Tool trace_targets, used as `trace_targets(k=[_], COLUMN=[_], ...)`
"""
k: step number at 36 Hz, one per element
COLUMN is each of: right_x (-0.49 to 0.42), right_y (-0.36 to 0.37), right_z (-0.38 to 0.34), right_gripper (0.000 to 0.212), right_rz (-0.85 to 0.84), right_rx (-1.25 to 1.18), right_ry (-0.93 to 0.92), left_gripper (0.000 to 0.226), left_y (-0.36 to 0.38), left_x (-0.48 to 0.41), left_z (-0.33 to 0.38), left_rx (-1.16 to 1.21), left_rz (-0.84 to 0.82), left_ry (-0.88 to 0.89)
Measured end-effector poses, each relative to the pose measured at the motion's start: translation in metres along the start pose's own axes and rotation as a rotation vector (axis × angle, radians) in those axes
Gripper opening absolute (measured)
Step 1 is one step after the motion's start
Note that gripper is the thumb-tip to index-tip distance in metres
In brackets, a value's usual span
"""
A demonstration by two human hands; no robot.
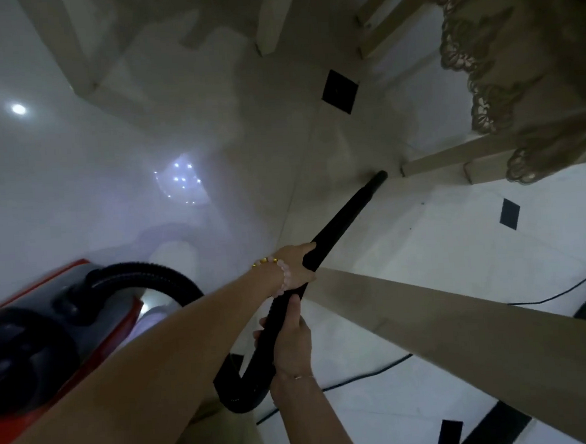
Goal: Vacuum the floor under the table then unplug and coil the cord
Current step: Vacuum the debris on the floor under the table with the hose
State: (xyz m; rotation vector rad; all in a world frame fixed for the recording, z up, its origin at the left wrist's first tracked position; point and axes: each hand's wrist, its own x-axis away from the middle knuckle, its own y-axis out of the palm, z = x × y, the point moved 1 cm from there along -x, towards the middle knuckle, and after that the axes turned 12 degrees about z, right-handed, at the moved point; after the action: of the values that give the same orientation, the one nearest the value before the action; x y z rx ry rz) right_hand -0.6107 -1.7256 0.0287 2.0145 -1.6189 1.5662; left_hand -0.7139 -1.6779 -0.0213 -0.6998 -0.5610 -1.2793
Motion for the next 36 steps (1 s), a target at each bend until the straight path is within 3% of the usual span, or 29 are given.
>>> trace_targets(k=[10,14,19,23,29,33,36], right_x=[0.079,0.104,0.123,0.137,0.158,0.169,0.173], right_y=[0.005,0.014,0.02,0.029,0.056,0.083,0.104], right_z=[-0.006,-0.015,-0.039,-0.055,-0.071,-0.064,-0.046], right_gripper=[0.03,0.056,0.029,0.043,0.039,0.021,0.027], right_rz=[-0.187,-0.239,-0.398,-0.521,-0.729,-0.836,-0.796], right_rx=[0.105,0.201,0.301,0.386,0.578,0.756,0.864], right_ry=[-0.053,-0.121,-0.239,-0.316,-0.399,-0.436,-0.541], left_gripper=[0.067,0.061,0.061,0.052,0.05,0.046,0.036], left_y=[-0.04,-0.072,-0.107,-0.132,-0.148,-0.145,-0.135], left_x=[0.089,0.126,0.164,0.195,0.239,0.269,0.298], left_z=[-0.021,-0.019,-0.023,-0.03,-0.069,-0.112,-0.154], left_rx=[0.308,0.473,0.782,1.038,1.316,1.445,1.454], left_rz=[0.127,0.238,0.454,0.587,0.773,0.824,0.913], left_ry=[-0.088,-0.11,-0.25,-0.296,-0.33,-0.312,-0.325])
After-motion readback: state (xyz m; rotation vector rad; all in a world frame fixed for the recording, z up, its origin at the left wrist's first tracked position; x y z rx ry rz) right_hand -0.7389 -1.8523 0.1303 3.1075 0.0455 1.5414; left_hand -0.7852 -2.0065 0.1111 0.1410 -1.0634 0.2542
